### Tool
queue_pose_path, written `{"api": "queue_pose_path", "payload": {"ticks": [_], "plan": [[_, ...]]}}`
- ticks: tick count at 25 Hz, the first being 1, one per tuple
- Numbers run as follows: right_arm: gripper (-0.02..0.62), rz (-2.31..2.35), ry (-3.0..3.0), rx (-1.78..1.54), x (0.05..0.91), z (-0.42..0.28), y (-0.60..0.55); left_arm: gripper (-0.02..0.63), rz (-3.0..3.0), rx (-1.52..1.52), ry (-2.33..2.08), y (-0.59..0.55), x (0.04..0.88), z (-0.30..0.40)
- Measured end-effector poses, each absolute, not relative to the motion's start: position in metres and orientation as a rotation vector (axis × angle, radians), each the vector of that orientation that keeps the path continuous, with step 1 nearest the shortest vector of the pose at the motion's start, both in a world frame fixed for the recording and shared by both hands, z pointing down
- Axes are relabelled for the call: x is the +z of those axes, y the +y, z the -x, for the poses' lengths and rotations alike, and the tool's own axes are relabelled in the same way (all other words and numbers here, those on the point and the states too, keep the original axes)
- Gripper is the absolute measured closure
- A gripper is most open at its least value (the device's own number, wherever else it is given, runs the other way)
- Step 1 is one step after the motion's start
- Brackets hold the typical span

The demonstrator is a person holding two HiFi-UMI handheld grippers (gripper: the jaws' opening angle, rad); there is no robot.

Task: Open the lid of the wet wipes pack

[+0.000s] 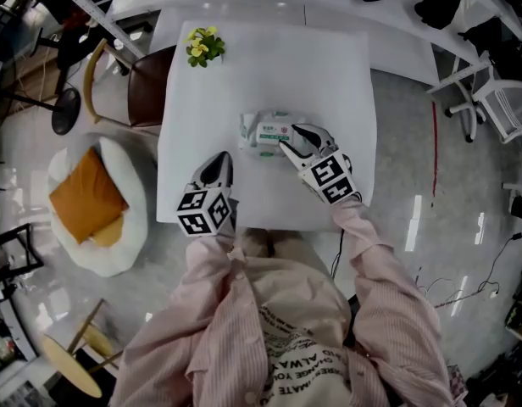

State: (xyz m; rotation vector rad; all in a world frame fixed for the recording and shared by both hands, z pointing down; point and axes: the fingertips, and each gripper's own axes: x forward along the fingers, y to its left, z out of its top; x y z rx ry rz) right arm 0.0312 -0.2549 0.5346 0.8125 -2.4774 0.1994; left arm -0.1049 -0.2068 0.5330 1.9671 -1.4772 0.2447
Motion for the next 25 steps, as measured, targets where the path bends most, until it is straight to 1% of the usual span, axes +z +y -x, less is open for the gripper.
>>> {"api": "queue_pose_path", "payload": {"ticks": [13, 18, 25], "plan": [[0.43, -0.514, -2.345, 0.001, 0.595, 0.001, -0.249, 0.607, -1.87, 0.261, -1.429, -0.203, 0.577, 0.105], [0.463, -0.465, -2.288, -0.07, 0.61, 0.004, -0.249, 0.607, -1.858, 0.267, -1.386, -0.205, 0.592, 0.102], [0.492, -0.424, -2.236, -0.122, 0.62, 0.007, -0.248, 0.607, -1.848, 0.267, -1.344, -0.203, 0.603, 0.097]]}}
